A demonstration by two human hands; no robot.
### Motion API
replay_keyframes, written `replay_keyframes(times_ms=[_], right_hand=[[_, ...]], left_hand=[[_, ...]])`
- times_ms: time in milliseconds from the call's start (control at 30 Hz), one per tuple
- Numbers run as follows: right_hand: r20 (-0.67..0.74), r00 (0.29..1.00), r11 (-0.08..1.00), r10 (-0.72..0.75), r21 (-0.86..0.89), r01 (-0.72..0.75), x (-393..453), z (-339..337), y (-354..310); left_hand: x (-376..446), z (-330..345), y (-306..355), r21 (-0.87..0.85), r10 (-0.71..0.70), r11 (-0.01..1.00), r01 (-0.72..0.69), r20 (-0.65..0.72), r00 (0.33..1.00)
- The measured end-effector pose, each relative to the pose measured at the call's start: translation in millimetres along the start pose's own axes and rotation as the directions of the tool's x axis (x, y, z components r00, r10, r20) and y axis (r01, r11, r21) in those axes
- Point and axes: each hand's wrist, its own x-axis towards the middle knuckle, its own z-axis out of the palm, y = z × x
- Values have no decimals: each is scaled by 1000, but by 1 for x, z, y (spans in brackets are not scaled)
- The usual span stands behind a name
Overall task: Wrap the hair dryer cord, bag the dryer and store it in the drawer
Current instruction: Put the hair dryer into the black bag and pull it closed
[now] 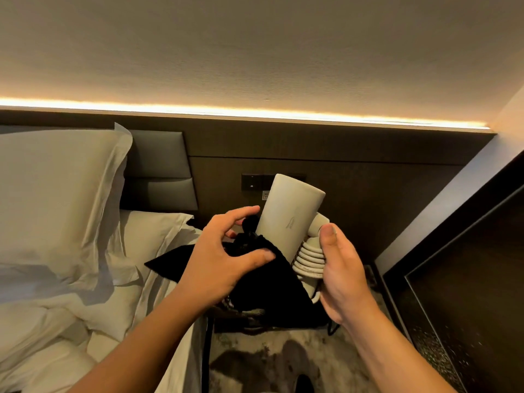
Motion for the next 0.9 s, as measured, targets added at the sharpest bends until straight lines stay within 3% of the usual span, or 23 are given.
replay_keyframes(times_ms=[167, 367, 500, 600, 700, 833, 900], right_hand=[[127, 989, 996, 71, -63, -64, -1, 7, 3], [207, 969, 982, 132, -159, -99, -6, 12, 13], [286, 924, 967, 253, -98, -235, -8, 8, 14], [200, 936, 929, 288, -295, -223, -8, 0, 11], [142, 922, 810, 359, -537, -233, -11, -12, 13], [149, 825, 730, 545, -569, -379, -20, -19, 19], [171, 820, 730, 547, -577, -366, -20, -17, 22]], left_hand=[[-2, 7, 4, -150, -7, 988, 26, 122, 992], [-3, 9, -7, -279, -88, 954, 111, 93, 992], [-8, 9, -26, -390, -194, 898, 206, 71, 978], [-10, 6, -34, -417, -212, 884, 211, 44, 976], [-10, -1, -39, -438, -230, 877, 197, -23, 973], [-7, -10, -44, -440, -242, 876, 198, -44, 969], [-7, -12, -47, -418, -233, 887, 194, -43, 972]])
